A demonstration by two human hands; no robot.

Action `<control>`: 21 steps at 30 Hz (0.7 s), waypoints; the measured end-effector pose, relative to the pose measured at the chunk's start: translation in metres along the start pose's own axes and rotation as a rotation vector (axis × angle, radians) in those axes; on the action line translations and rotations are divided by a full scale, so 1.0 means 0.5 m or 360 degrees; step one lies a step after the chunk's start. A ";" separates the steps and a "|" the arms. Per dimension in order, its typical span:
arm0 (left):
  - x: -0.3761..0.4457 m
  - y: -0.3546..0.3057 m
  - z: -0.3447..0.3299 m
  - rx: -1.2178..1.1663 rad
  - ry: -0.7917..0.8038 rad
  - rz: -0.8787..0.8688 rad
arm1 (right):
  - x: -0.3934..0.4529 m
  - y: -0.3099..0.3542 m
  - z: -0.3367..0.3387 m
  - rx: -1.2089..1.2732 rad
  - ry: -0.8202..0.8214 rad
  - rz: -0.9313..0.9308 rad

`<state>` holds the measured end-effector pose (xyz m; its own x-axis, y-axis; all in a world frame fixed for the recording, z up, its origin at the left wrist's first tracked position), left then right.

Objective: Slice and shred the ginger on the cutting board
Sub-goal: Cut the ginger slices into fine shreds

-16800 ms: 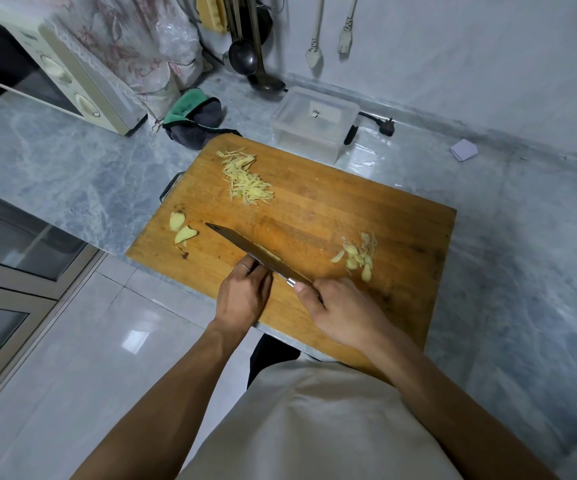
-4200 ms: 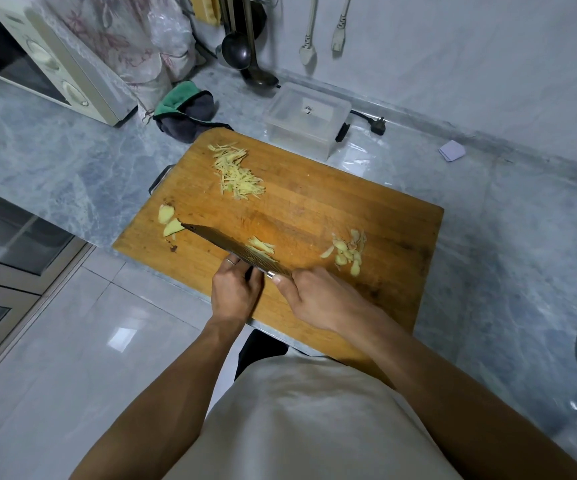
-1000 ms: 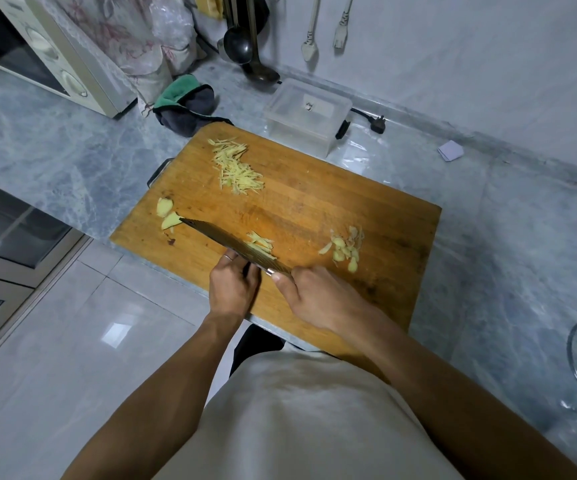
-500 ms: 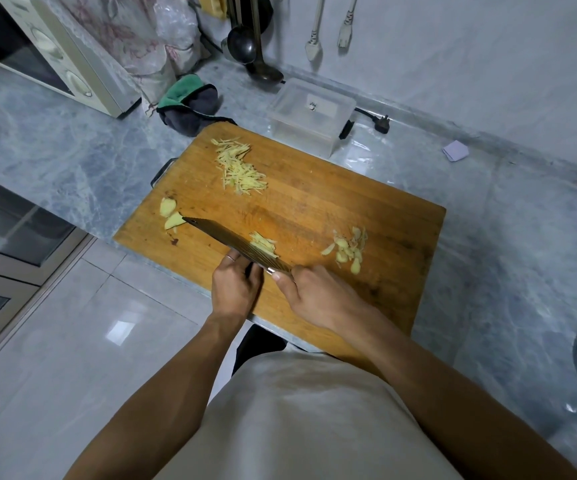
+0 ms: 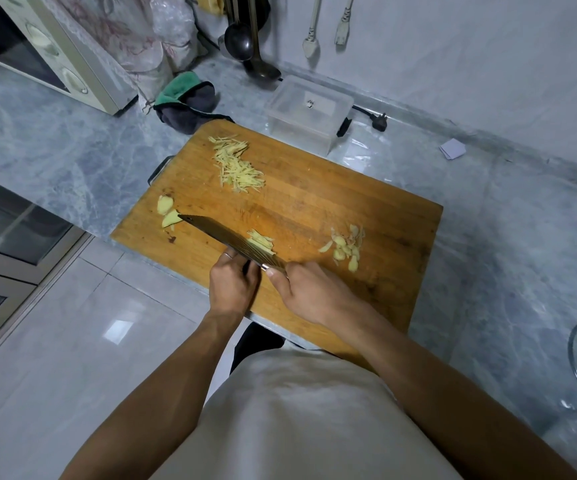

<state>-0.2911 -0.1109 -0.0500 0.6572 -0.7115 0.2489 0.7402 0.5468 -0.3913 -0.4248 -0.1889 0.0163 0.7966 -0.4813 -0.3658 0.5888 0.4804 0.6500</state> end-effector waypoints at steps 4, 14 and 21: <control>-0.001 0.003 -0.004 -0.0001 0.0045 0.0036 | -0.005 0.001 -0.003 0.0013 -0.0027 0.0046; 0.001 -0.006 0.010 -0.0041 -0.0041 -0.0029 | -0.016 0.002 0.010 0.0052 0.0040 0.0028; 0.001 0.000 -0.001 0.0038 0.0028 0.0031 | -0.002 0.005 -0.004 -0.0023 0.0016 0.0032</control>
<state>-0.2910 -0.1116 -0.0504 0.6692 -0.7080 0.2258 0.7305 0.5709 -0.3747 -0.4239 -0.1856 0.0169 0.8096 -0.4639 -0.3595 0.5744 0.5005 0.6477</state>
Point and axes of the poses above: each hand's wrist, its own x-axis towards the middle knuckle, its own z-axis out of the back of the hand, y = z × x, the point moved 5 cm from there along x, towards the middle knuckle, and after that the axes turned 13 degrees about x, right-handed, at the moved point
